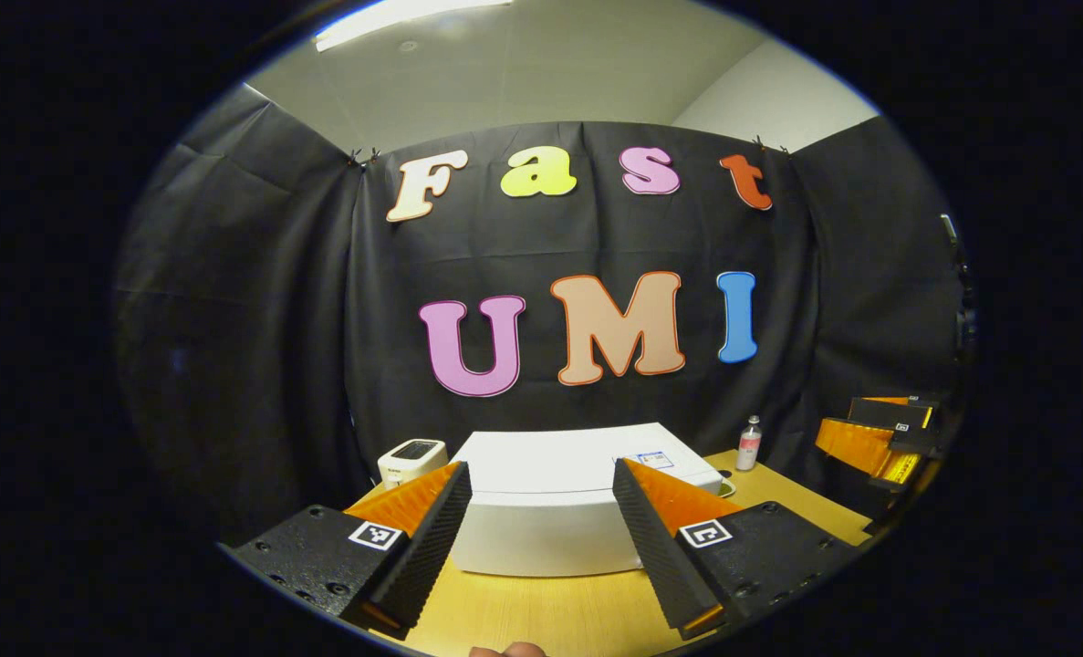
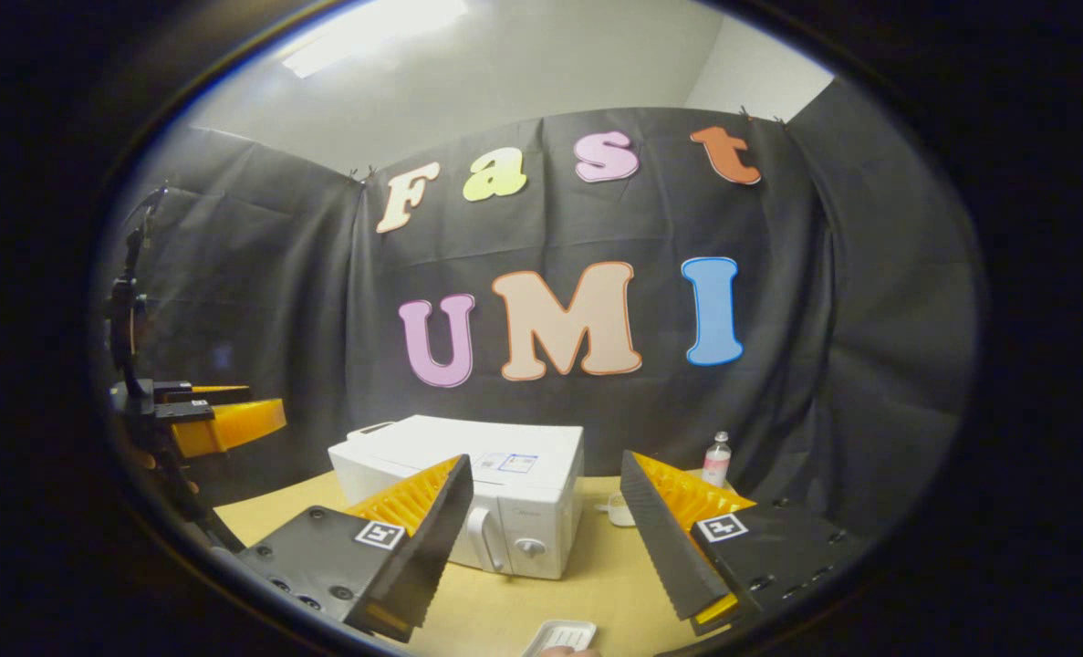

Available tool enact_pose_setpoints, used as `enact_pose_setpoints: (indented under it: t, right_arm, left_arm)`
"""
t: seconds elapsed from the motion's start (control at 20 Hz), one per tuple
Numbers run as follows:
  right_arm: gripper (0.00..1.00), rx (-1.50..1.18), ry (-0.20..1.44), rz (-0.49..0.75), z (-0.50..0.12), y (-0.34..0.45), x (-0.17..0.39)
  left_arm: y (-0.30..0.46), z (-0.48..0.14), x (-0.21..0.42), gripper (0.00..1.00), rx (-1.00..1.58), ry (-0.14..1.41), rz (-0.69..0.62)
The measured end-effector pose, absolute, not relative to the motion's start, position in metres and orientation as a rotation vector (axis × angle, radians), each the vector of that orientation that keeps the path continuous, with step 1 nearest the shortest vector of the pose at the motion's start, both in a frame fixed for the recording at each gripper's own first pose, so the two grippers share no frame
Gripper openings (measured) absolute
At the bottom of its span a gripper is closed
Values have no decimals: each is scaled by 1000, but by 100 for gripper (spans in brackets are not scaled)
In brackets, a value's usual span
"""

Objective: Open the microwave oven with the left hand, put the food in, and close the microwave oven.

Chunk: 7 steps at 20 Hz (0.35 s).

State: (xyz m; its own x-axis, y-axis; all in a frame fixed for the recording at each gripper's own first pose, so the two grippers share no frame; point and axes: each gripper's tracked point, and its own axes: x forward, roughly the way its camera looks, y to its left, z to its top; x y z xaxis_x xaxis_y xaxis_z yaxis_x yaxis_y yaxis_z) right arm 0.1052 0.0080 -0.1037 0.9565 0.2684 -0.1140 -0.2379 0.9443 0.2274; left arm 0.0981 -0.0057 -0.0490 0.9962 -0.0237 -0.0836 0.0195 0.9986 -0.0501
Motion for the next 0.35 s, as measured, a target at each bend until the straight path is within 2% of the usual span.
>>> enact_pose_setpoints:
  t: [0.35]
  right_arm:
    - [92, 234, 152, 227, -109, -12, 100]
  left_arm:
    - [-15, -53, 97, 95, -40, 94, -31]
